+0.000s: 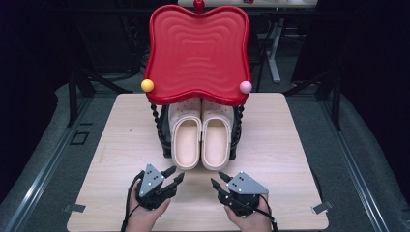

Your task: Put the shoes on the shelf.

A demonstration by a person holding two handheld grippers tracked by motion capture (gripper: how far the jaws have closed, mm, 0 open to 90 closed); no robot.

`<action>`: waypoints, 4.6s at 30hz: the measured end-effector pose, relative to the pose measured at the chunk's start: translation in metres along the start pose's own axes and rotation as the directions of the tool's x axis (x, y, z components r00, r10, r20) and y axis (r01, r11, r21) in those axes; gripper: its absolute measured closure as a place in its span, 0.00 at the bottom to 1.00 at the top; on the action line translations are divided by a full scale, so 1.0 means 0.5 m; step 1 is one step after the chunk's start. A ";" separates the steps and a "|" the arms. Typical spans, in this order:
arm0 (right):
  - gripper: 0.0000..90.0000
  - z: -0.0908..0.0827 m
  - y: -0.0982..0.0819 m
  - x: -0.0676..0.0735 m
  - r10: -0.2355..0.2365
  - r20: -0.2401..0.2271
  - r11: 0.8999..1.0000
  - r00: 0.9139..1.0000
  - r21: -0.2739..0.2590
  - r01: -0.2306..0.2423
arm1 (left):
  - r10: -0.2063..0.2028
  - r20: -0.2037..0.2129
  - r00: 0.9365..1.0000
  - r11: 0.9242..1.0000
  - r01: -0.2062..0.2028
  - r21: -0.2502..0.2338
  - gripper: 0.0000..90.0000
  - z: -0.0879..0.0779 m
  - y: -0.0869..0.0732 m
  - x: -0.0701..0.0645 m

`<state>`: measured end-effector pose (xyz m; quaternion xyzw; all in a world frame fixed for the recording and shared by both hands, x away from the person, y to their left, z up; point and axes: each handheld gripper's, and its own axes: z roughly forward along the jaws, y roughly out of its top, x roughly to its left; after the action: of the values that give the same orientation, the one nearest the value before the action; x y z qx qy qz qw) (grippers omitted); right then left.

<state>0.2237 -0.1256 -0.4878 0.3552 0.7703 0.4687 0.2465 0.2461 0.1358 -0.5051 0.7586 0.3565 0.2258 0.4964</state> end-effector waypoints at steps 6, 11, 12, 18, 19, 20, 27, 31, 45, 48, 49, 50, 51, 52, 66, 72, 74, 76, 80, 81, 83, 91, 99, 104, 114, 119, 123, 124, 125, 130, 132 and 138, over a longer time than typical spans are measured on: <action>0.99 0.014 -0.019 -0.007 0.021 0.033 0.998 0.999 0.055 -0.023 | -0.012 0.027 1.000 0.999 0.011 0.044 0.88 0.017 -0.013 -0.007; 1.00 0.038 -0.024 -0.019 0.043 0.046 0.996 0.998 0.078 -0.046 | -0.056 0.052 0.997 0.997 0.053 0.064 1.00 0.033 -0.018 0.000; 1.00 0.043 -0.024 -0.021 0.046 0.052 0.996 0.998 0.078 -0.050 | -0.054 0.051 0.997 0.997 0.051 0.064 1.00 0.035 -0.018 0.000; 1.00 0.057 -0.018 -0.029 0.063 0.080 0.994 0.995 0.081 -0.070 | -0.062 0.031 0.998 0.995 0.059 0.076 1.00 0.047 -0.017 0.005; 1.00 0.059 -0.018 -0.030 0.063 0.082 0.994 0.995 0.083 -0.070 | -0.058 0.027 0.998 0.996 0.056 0.073 1.00 0.049 -0.019 0.005; 1.00 0.061 -0.017 -0.030 0.066 0.082 0.994 0.994 0.085 -0.073 | -0.052 0.021 0.998 0.996 0.050 0.075 1.00 0.051 -0.020 0.005; 1.00 0.071 -0.019 -0.028 0.074 0.097 0.992 0.993 0.092 -0.083 | -0.058 0.009 0.998 0.996 0.057 0.071 1.00 0.060 -0.020 0.007; 1.00 0.069 -0.019 -0.030 0.074 0.105 0.992 0.992 0.094 -0.084 | -0.062 0.005 0.998 0.996 0.062 0.071 1.00 0.059 -0.018 0.009; 1.00 0.059 -0.006 -0.052 0.089 0.157 0.992 0.984 0.076 -0.102 | -0.064 -0.028 0.998 0.997 0.065 0.037 1.00 0.050 0.014 0.027; 1.00 0.062 0.004 -0.057 0.075 0.167 0.993 0.983 0.077 -0.089 | -0.083 -0.038 0.996 0.996 0.084 0.030 1.00 0.052 0.016 0.041; 1.00 0.063 0.007 -0.059 0.074 0.171 0.993 0.982 0.078 -0.088 | -0.088 -0.042 0.995 0.996 0.089 0.029 1.00 0.054 0.017 0.044; 1.00 0.066 0.009 -0.061 0.075 0.171 0.993 0.982 0.072 -0.089 | -0.086 -0.044 0.995 0.996 0.088 0.033 1.00 0.055 0.019 0.048; 1.00 0.068 0.012 -0.063 0.078 0.173 0.993 0.982 0.073 -0.092 | -0.086 -0.050 0.995 0.996 0.088 0.028 1.00 0.057 0.021 0.050; 1.00 0.070 0.014 -0.066 0.074 0.175 0.993 0.982 0.073 -0.088 | -0.083 -0.053 0.995 0.996 0.084 0.026 1.00 0.059 0.023 0.053; 1.00 0.101 0.057 -0.088 0.036 0.195 0.996 0.980 0.073 -0.051 | -0.033 -0.082 0.996 0.999 0.035 0.023 1.00 0.081 0.069 0.057; 1.00 0.117 0.081 -0.092 0.038 0.193 0.996 0.980 0.068 -0.052 | -0.042 -0.106 0.993 0.999 0.044 0.022 1.00 0.096 0.091 0.077; 1.00 0.124 0.087 -0.091 0.037 0.194 0.997 0.980 0.065 -0.051 | -0.042 -0.115 0.992 0.999 0.046 0.027 1.00 0.101 0.094 0.084; 1.00 0.133 0.092 -0.090 0.039 0.189 0.997 0.981 0.061 -0.051 | -0.046 -0.121 0.992 0.998 0.050 0.032 1.00 0.105 0.096 0.090; 1.00 0.143 0.097 -0.089 0.043 0.187 0.996 0.981 0.068 -0.057 | -0.061 -0.126 0.990 0.997 0.066 0.038 1.00 0.112 0.098 0.096; 1.00 0.146 0.096 -0.089 0.043 0.187 0.996 0.981 0.070 -0.057 | -0.061 -0.127 0.990 0.997 0.067 0.043 1.00 0.113 0.098 0.096; 1.00 0.151 0.095 -0.090 0.043 0.192 0.995 0.980 0.083 -0.060 | -0.061 -0.128 0.990 0.997 0.067 0.047 1.00 0.118 0.098 0.096; 1.00 0.170 0.089 -0.092 0.072 0.183 0.993 0.980 0.076 -0.087 | -0.054 -0.116 0.992 0.995 0.063 0.074 1.00 0.139 0.096 0.091; 1.00 0.179 0.085 -0.092 0.075 0.192 0.993 0.979 0.075 -0.091 | -0.037 -0.123 0.992 0.995 0.048 0.092 1.00 0.147 0.091 0.092; 1.00 0.182 0.082 -0.096 0.084 0.195 0.993 0.977 0.069 -0.099 | -0.034 -0.112 0.993 0.996 0.044 0.082 0.99 0.145 0.087 0.095; 0.82 0.146 0.075 -0.098 0.101 0.190 0.995 0.977 0.008 -0.104 | -0.023 -0.139 0.990 1.000 0.026 0.015 0.77 0.096 0.106 0.105; 0.68 0.132 0.090 -0.110 0.135 0.193 0.990 0.972 -0.055 -0.127 | -0.052 -0.161 0.986 0.999 0.050 -0.017 0.64 0.090 0.126 0.116; 0.63 0.129 0.106 -0.117 0.164 0.189 0.985 0.968 -0.084 -0.151 | -0.060 -0.171 0.983 0.998 0.056 -0.025 0.59 0.097 0.140 0.121; 0.62 0.130 0.110 -0.118 0.171 0.191 0.984 0.967 -0.089 -0.156 | -0.064 -0.176 0.982 0.998 0.060 -0.024 0.59 0.100 0.143 0.123; 0.61 0.131 0.113 -0.120 0.176 0.194 0.983 0.965 -0.093 -0.160 | -0.073 -0.178 0.981 0.997 0.069 -0.025 0.58 0.104 0.145 0.126; 0.59 0.147 0.119 -0.131 0.210 0.215 0.976 0.954 -0.096 -0.194 | -0.133 -0.181 0.974 0.991 0.130 -0.030 0.55 0.127 0.145 0.142; 0.59 0.154 0.117 -0.137 0.242 0.211 0.969 0.947 -0.101 -0.225 | -0.149 -0.182 0.972 0.989 0.147 -0.023 0.55 0.135 0.144 0.145; 0.58 0.167 0.113 -0.151 0.282 0.201 0.959 0.938 -0.100 -0.267 | -0.165 -0.198 0.966 0.986 0.164 -0.018 0.56 0.149 0.140 0.151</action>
<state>0.3483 -0.1210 -0.4702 0.4983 0.6651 0.4849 0.2724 0.3688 0.1316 -0.4720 0.6998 0.4658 0.2586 0.4758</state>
